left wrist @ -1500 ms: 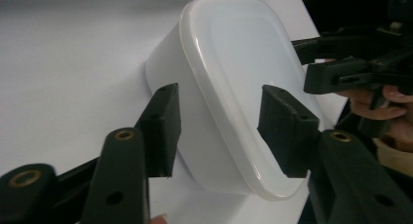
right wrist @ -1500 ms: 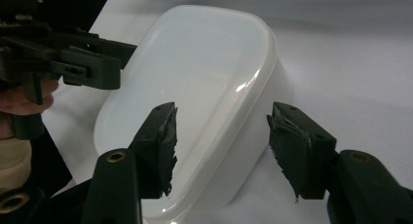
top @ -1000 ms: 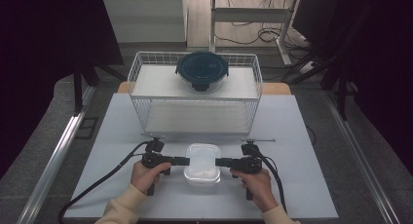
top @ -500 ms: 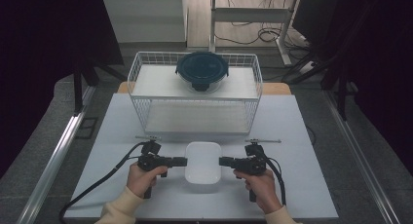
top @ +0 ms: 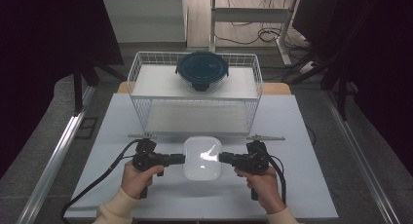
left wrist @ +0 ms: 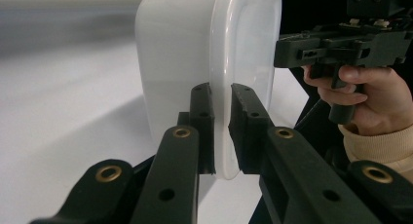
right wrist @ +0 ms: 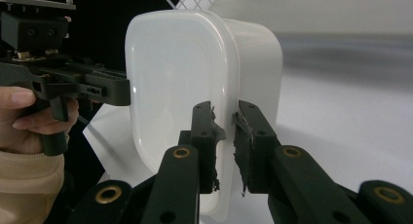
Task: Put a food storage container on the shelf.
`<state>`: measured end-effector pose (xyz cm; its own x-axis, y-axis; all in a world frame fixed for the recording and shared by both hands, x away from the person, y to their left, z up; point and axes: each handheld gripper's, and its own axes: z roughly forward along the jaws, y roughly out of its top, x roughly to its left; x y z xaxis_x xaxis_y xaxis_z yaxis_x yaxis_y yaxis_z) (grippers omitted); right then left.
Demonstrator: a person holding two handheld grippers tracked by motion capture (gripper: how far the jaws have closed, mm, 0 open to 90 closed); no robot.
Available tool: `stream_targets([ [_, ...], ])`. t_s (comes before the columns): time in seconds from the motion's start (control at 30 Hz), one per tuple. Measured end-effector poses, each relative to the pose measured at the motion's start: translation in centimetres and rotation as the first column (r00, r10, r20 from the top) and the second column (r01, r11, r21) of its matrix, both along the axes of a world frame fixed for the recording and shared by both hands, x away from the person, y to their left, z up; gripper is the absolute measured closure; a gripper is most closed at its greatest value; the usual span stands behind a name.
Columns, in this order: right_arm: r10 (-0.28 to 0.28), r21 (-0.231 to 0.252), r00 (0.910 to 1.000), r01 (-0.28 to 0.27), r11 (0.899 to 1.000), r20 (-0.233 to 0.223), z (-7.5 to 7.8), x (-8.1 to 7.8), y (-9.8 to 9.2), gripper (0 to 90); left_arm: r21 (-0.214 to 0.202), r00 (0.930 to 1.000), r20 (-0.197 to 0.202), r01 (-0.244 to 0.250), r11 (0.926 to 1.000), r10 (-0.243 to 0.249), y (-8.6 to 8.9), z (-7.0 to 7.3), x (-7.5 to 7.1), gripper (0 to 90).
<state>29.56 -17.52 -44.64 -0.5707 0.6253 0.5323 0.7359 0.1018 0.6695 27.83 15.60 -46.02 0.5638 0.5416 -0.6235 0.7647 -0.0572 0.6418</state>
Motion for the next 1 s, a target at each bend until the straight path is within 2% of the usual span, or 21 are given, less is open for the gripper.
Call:
stream_targets([
  [0.23, 0.011, -0.006, 0.9976, -0.011, 1.000, 0.069, 2.0, 0.1, 0.2, 78.7, 0.002, 0.9985, 0.055, -0.001, 1.0000, 0.001, 0.2, 2.1, 0.2, 81.1],
  [0.43, 0.020, -0.014, 0.9922, -0.019, 1.000, 0.123, 4.8, 0.5, 0.6, 78.7, 0.002, 0.9951, 0.099, -0.003, 1.0000, 0.003, 0.6, 4.5, 0.6, 81.0],
  [0.6, 0.034, -0.026, 0.9844, -0.029, 0.999, 0.173, 7.3, 0.6, 1.0, 78.9, 0.000, 0.9901, 0.140, -0.010, 0.9999, 0.010, 1.0, 6.7, 0.7, 80.9],
  [0.73, 0.046, -0.034, 0.9769, -0.040, 0.999, 0.209, 9.5, 0.8, 1.3, 79.0, 0.010, 0.9833, 0.182, -0.012, 0.9999, 0.010, 1.2, 8.7, 0.7, 80.9],
  [1.0, 0.044, -0.031, 0.9650, -0.037, 0.999, 0.258, 12.8, 1.4, 1.7, 79.0, 0.013, 0.9732, 0.230, -0.014, 0.9998, 0.010, 1.6, 12.3, 1.7, 80.9],
])
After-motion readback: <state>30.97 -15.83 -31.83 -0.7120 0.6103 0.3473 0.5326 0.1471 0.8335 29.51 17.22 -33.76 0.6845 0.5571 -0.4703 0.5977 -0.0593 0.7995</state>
